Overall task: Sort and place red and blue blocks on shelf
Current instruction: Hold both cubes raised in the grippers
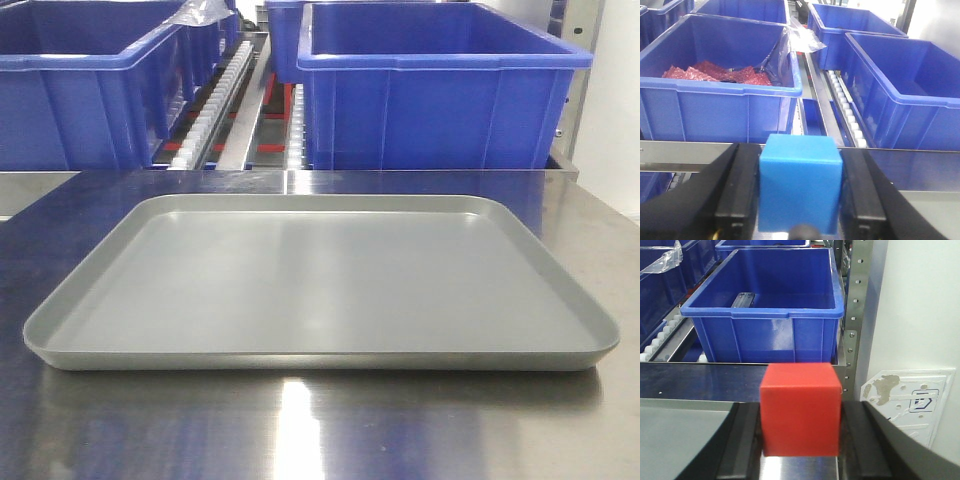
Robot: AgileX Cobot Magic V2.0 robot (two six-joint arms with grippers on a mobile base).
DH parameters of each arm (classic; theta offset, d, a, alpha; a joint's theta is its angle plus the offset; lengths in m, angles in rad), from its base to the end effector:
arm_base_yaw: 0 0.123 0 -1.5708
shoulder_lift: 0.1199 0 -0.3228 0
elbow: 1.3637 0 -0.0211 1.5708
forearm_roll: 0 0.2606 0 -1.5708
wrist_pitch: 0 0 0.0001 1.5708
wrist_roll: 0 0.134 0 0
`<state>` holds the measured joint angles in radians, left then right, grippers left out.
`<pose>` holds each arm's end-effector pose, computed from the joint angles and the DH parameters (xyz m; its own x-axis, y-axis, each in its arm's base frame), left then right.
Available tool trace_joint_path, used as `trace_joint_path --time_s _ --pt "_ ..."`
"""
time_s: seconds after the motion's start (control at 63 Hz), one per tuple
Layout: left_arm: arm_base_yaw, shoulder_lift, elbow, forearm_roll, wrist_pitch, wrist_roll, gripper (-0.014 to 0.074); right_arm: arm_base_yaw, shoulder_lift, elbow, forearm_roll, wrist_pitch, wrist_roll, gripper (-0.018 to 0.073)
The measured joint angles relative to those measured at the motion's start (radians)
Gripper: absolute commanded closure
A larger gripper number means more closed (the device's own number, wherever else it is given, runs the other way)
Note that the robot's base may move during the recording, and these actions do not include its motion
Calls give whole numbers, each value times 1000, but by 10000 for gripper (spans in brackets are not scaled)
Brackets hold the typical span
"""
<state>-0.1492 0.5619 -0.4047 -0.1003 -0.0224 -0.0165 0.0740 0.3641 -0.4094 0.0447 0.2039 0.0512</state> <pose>0.1431 -0.0212 0.3228 -0.0639 -0.1082 -0.9921 0.1399 0.9833 -0.1163 0.1031 0.0089 0.3189 -0.0785 0.0893 -0.9929 -0.0758 0.9926 0.0952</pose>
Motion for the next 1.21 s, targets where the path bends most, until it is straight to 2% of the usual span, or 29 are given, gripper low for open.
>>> trace_joint_path --time_s 1.207 --pt "0 0 0 2 -4 0 276 0 0 0 0 0 0 185"
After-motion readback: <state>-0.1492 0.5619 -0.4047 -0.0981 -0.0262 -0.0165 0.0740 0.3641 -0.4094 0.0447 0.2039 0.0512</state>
